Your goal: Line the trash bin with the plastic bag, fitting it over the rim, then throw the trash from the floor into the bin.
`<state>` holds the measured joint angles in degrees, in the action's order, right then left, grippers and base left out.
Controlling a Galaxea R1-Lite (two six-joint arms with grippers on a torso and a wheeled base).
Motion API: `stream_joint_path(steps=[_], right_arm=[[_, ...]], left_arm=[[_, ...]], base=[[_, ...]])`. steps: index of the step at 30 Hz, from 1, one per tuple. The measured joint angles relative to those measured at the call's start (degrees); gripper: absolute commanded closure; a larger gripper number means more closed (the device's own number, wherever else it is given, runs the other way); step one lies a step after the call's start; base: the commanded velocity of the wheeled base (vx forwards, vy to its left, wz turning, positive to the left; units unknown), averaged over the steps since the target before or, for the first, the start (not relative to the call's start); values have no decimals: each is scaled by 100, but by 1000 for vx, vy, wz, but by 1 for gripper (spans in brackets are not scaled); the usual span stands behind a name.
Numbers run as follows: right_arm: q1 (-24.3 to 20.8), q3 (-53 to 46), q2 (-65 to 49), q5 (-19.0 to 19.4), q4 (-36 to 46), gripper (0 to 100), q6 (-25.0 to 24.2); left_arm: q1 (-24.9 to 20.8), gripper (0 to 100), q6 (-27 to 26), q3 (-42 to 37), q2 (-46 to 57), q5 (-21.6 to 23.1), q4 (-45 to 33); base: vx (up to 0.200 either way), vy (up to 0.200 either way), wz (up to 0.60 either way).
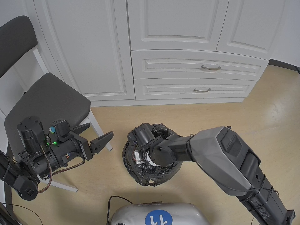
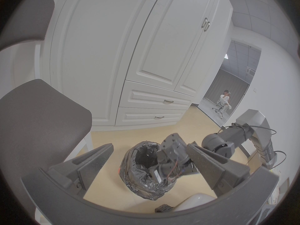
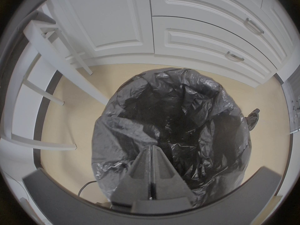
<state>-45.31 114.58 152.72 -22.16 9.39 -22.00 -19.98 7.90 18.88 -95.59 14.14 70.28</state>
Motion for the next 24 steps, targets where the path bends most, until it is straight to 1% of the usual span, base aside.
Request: stream_joint_path(steps=[10, 20, 24], right_arm=[[-505, 2, 41, 0, -15, 100, 15], [-592, -9, -190, -9, 134, 100, -44], [-590, -276, -485, -69, 200, 100, -62]], left_arm=[[-5, 0, 6, -10, 83, 0, 0], [-2, 0, 9, -32, 166, 0, 0], [-7, 0, 9, -43, 196, 2, -2]], base=[[0, 0, 0], [0, 0, 0], [0, 0, 0]])
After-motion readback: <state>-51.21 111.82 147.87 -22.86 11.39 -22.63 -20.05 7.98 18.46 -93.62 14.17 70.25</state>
